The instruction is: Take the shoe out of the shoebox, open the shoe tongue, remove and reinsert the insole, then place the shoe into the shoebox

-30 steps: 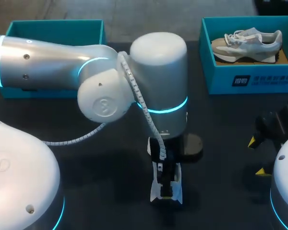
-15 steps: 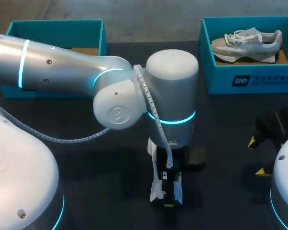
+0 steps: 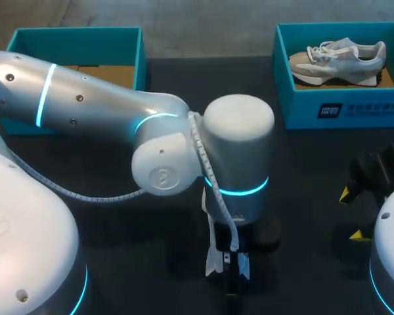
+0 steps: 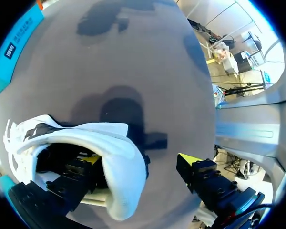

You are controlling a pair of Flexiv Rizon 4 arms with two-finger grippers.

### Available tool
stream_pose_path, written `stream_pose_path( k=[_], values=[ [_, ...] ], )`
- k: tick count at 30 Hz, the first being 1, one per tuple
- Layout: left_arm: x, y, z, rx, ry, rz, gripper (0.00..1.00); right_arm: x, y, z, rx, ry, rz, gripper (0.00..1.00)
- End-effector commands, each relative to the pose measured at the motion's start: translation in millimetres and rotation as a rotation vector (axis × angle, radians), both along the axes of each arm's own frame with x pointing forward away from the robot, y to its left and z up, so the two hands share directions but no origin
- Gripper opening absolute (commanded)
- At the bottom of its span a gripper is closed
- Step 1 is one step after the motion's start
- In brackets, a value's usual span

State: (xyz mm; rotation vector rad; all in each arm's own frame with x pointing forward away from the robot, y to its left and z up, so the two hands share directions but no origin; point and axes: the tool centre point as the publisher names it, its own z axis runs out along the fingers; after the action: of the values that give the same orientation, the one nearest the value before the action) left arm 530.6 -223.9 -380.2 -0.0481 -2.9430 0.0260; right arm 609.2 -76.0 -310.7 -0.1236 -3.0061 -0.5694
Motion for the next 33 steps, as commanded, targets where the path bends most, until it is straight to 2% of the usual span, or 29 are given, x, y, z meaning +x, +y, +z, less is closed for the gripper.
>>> stream_pose_path(
  k=[1,4,7,9,10,11,12,24,28,33],
  values=[
    [-4.9,0,-2,0.001,-0.029,0.009,0.87,-1.7,0,0,-0.002,-0.003,-0.001,1.00],
    [-5.8,-2,-4,0.008,-0.051,0.014,0.78,-1.7,0,0,-0.002,-0.003,-0.001,1.00],
    [-7.2,-3,-6,0.017,-0.071,0.021,0.53,-1.7,0,0,-0.002,-0.003,-0.001,1.00],
    [-7.7,-3,-7,0.027,-0.079,0.022,0.44,-1.7,0,0,-0.002,-0.003,-0.001,1.00],
    [-7.7,-4,-7,0.029,-0.077,0.021,0.33,-1.7,0,0,-0.002,-0.003,-0.001,1.00],
    [-7.6,-4,-7,0.029,-0.077,0.020,0.12,-1.7,0,0,-0.002,-0.003,-0.001,1.00],
    [-7.5,-3,-6,0.031,-0.079,0.020,0.00,-1.7,0,0,-0.002,-0.003,-0.001,1.00],
    [1.3,4,12,0.019,-0.104,0.039,0.00,-1.7,0,0,-0.002,-0.003,-0.001,1.00],
    [9.5,9,28,0.020,-0.124,0.031,0.00,-1.7,0,0,-0.002,-0.003,-0.001,1.00],
    [36.2,20,60,0.028,-0.145,0.009,0.00,-1.7,0,0,-0.002,-0.003,-0.001,1.00]
  ],
)
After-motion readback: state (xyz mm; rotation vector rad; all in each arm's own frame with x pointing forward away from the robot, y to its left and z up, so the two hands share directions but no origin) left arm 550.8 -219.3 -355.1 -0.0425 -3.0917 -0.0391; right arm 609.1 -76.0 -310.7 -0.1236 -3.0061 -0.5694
